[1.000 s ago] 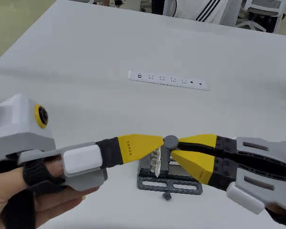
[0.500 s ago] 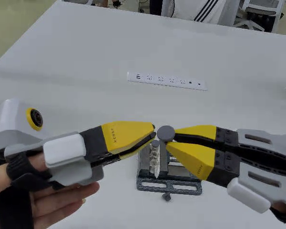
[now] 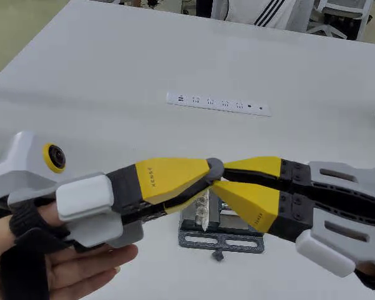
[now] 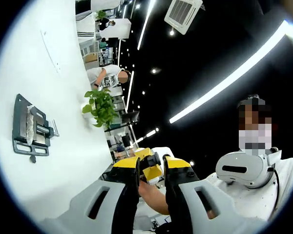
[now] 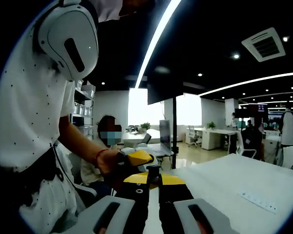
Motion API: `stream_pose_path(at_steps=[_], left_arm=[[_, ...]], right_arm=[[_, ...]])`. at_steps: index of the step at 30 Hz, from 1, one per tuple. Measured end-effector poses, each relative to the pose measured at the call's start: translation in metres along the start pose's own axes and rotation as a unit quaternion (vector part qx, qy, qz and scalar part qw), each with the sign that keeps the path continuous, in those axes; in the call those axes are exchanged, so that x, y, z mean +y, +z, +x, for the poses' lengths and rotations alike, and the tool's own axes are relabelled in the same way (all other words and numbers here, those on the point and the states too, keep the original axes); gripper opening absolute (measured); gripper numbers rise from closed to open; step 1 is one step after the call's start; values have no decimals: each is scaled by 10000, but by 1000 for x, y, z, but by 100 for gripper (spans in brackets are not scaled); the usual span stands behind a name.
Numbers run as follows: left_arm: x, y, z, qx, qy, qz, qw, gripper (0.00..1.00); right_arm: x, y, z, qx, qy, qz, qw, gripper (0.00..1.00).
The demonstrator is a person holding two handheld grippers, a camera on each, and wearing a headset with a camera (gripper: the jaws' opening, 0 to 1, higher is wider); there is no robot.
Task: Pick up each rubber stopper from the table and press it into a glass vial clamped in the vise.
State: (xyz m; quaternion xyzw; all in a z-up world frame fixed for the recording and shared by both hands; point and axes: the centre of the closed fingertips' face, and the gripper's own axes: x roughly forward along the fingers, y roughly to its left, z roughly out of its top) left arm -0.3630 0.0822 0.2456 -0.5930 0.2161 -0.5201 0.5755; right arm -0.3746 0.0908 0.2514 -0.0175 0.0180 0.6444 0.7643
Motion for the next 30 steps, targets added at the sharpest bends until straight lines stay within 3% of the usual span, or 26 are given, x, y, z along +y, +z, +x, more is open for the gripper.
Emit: stream_pose_path(at_steps=[21, 30], left_arm=[[0, -1, 1, 17, -63, -87, 9999, 7], [1, -3, 0, 62, -2, 44, 10000, 7]], right_arm=[[-1, -3, -3, 93, 10, -97, 9999, 1], [1, -5, -4, 255, 4, -323, 9992, 1]])
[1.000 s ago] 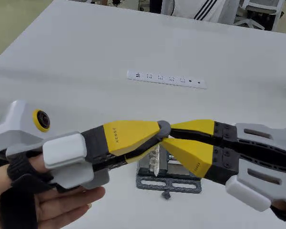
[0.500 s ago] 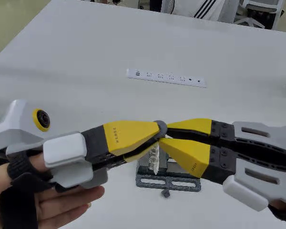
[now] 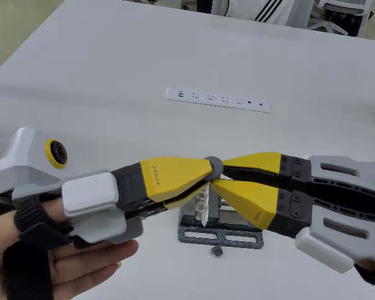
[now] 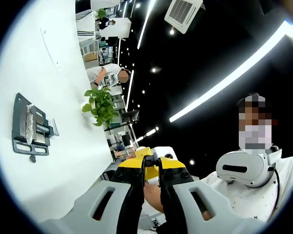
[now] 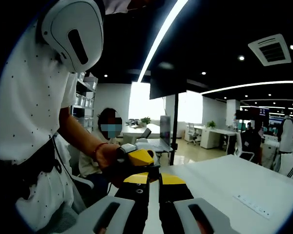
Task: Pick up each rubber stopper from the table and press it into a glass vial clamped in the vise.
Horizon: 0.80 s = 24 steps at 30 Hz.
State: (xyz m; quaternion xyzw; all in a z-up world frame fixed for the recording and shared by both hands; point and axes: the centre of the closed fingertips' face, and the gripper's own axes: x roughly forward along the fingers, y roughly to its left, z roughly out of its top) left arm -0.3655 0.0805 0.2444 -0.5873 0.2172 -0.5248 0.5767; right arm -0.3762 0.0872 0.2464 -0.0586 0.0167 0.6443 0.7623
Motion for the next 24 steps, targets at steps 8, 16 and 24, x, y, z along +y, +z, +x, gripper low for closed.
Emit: stream_pose_path(at_steps=[8, 16, 24], left_arm=[[-1, 0, 0, 22, 11, 132, 9999, 7], [0, 1, 0, 2, 34, 145, 9999, 6], [2, 2, 0, -3, 94, 209, 9997, 6]], right_arm=[[0, 0, -1, 99, -14, -94, 9999, 2], [-2, -1, -1, 181, -31, -121, 9998, 2], [-4, -4, -2, 274, -37, -152, 9995, 4]])
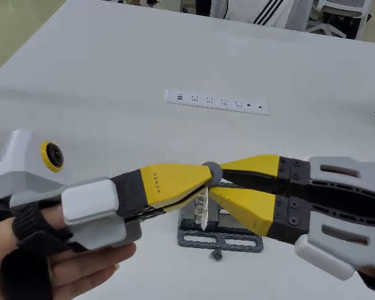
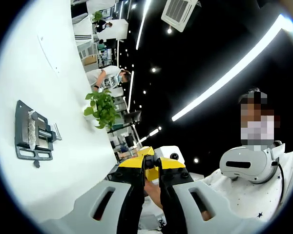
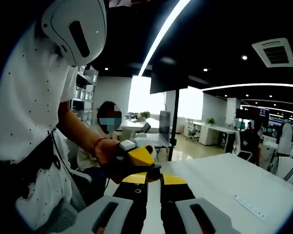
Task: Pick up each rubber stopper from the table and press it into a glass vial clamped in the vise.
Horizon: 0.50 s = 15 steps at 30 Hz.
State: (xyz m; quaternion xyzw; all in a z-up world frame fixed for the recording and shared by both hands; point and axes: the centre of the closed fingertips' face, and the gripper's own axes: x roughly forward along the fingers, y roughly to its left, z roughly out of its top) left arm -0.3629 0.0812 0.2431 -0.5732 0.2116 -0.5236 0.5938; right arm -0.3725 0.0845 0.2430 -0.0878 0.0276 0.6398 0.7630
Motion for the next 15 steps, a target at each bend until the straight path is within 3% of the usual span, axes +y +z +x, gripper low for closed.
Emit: stream_pose_path(at_steps=[6, 9, 11, 15], left_arm=[[2, 2, 0, 30, 135, 184, 9997, 6], [5, 5, -1, 32, 286, 449, 9986, 6], [5, 5, -1, 66, 318, 429, 9985, 6], [13, 7, -2, 138, 619, 787, 9949, 6]], right_arm=[[0, -4, -1, 229, -19, -188, 9996, 6], [-1, -7, -1, 384, -56, -341, 9987, 6], [-1, -7, 0, 417, -89, -362, 9984, 5], [-2, -8, 0, 612, -178, -606, 9961, 8]])
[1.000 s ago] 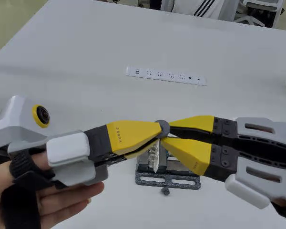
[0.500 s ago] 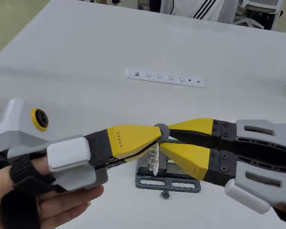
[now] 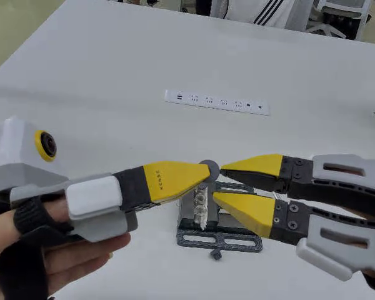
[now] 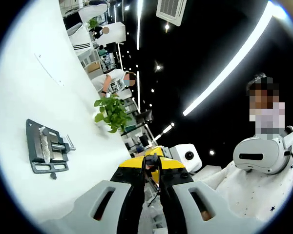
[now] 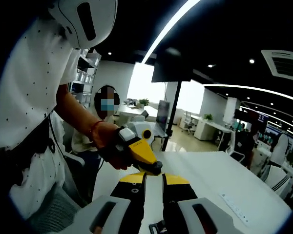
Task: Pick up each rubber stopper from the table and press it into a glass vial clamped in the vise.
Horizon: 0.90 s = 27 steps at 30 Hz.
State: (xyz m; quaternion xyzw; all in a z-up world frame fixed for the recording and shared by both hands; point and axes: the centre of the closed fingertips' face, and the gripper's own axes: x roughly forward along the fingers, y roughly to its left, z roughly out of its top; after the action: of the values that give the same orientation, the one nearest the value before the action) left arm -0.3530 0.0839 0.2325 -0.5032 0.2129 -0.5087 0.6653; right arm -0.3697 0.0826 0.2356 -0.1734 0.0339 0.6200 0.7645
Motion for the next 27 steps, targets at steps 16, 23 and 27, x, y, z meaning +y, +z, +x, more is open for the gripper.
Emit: stream_pose_path(at_steps=[16, 23, 27], left_arm=[[19, -4, 8, 393, 979, 918, 9902, 6], [22, -7, 10, 517, 1220, 1094, 9851, 6], [24, -6, 11, 561, 1364, 1174, 9821, 6]], right_arm=[[-6, -18, 4, 1415, -195, -2019, 9689, 11], [-9, -23, 2, 1532, -198, -2076, 9659, 10], [-9, -24, 1, 1544, -190, -1976, 9679, 10]])
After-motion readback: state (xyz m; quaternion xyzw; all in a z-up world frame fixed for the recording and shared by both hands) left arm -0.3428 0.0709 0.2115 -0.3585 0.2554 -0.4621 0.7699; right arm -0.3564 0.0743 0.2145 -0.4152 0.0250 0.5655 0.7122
